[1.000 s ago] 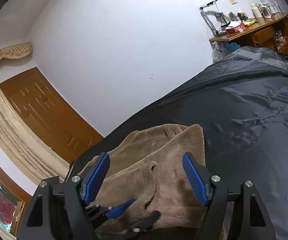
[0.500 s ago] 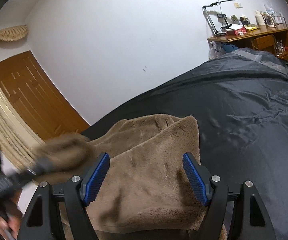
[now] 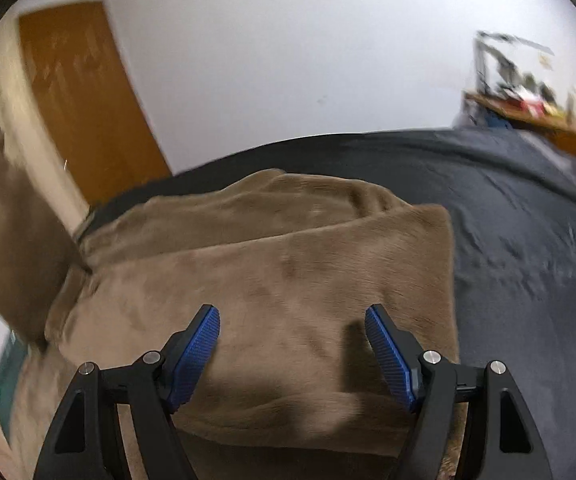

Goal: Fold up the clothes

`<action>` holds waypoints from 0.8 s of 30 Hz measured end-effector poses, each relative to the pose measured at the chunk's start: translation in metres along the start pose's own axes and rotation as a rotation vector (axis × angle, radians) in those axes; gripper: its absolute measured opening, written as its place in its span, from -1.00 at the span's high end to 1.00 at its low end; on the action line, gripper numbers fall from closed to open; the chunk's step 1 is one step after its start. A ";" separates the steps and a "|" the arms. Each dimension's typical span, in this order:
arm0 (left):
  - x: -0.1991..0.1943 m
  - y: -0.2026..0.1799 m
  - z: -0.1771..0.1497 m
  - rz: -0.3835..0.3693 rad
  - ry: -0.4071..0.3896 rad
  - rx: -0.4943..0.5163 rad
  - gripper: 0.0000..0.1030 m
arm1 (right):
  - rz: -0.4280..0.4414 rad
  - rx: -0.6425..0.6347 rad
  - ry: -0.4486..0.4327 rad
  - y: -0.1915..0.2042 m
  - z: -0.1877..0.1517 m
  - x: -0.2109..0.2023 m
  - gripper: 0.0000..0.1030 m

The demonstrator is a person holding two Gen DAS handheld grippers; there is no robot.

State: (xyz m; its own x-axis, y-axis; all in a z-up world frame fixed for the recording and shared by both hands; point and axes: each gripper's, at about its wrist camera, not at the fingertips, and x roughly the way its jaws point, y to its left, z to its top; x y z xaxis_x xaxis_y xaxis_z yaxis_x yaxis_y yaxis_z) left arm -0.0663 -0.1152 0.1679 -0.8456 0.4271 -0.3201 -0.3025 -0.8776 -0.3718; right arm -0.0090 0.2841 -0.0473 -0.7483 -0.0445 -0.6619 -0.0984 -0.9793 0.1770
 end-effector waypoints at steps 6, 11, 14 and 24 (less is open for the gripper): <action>-0.012 0.046 0.009 0.002 -0.036 -0.062 0.73 | 0.091 -0.285 0.088 0.104 0.028 0.004 -0.50; -0.010 0.069 0.007 -0.054 -0.010 -0.124 0.73 | 0.118 -0.486 0.149 0.200 0.025 0.049 -0.50; -0.010 0.066 0.004 -0.088 -0.006 -0.121 0.73 | 0.117 -0.534 0.193 0.239 0.021 0.088 -0.50; 0.012 0.022 -0.008 -0.201 0.048 -0.087 0.72 | 0.141 -0.486 0.182 0.238 0.024 0.115 -0.50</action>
State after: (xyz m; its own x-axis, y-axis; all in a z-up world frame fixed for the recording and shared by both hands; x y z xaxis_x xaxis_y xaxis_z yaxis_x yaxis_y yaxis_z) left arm -0.0799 -0.1271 0.1489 -0.7495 0.6035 -0.2722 -0.4221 -0.7523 -0.5058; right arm -0.1341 0.0506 -0.0641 -0.6021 -0.1735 -0.7794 0.3420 -0.9381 -0.0554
